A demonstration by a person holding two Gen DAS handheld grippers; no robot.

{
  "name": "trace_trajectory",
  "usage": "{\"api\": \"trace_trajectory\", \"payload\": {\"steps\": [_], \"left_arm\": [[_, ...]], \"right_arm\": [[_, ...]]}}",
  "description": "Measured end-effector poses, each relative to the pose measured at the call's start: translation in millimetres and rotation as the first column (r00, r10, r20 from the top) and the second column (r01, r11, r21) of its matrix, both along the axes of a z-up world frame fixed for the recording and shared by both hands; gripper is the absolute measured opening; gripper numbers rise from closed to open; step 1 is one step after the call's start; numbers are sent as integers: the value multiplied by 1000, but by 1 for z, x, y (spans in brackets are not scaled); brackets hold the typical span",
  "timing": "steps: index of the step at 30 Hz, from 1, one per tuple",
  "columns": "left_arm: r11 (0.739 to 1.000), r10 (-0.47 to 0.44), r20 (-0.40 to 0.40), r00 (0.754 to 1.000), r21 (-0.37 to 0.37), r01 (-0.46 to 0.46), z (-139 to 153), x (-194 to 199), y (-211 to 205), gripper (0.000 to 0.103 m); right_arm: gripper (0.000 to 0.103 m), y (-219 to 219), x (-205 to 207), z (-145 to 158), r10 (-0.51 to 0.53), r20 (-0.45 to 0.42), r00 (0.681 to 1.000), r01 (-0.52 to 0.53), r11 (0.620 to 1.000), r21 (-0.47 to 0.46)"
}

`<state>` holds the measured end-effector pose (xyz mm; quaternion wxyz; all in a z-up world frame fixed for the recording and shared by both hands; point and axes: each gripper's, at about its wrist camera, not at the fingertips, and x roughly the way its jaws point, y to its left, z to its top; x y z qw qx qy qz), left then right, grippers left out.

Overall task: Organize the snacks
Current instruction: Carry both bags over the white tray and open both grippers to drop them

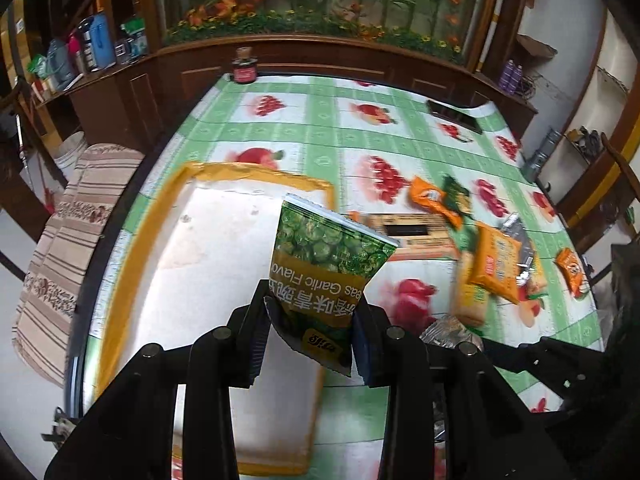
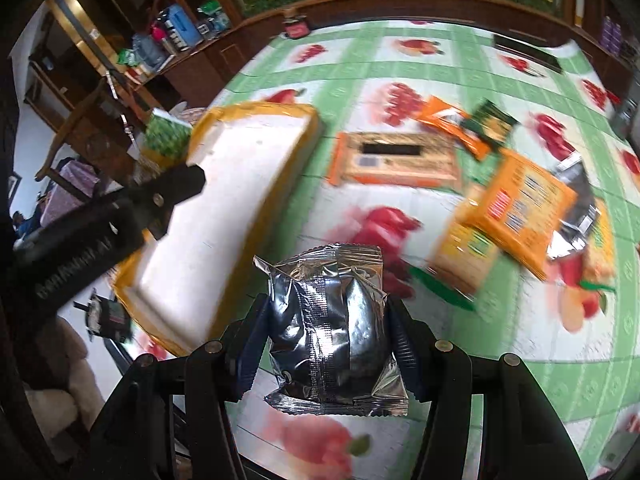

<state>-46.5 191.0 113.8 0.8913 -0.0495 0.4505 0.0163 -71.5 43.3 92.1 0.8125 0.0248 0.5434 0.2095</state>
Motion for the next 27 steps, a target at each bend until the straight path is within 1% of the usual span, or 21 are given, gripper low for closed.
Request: {"api": "trace_trajectory", "payload": {"steps": [7,15,18,22,24,27], "left_arm": [[998,58,-47,997,8,-58,-17,10,51,34],[994,106,-98,989,10,-106,-37,17,98,34],[992,123,-103,987,-2,-124,-39,18,111,34],[990,132,-110,985,-42,-137,-39,17,126,35],[988,131,-120,984,-69,-140,-40,16,132,43],[984,132,-121,984,-101,-145,-39,15,138,47]], "right_arm": [[58,54,19,0,62,-6,998,-61,997,52],[58,110,37,-15,116,-27,993,-114,991,76],[58,125,41,-21,126,-31,992,-123,989,77],[58,140,45,-28,136,-35,990,-133,988,72],[59,146,46,-32,145,-45,988,-142,987,76],[60,150,47,-35,142,-43,989,-139,987,77]]}}
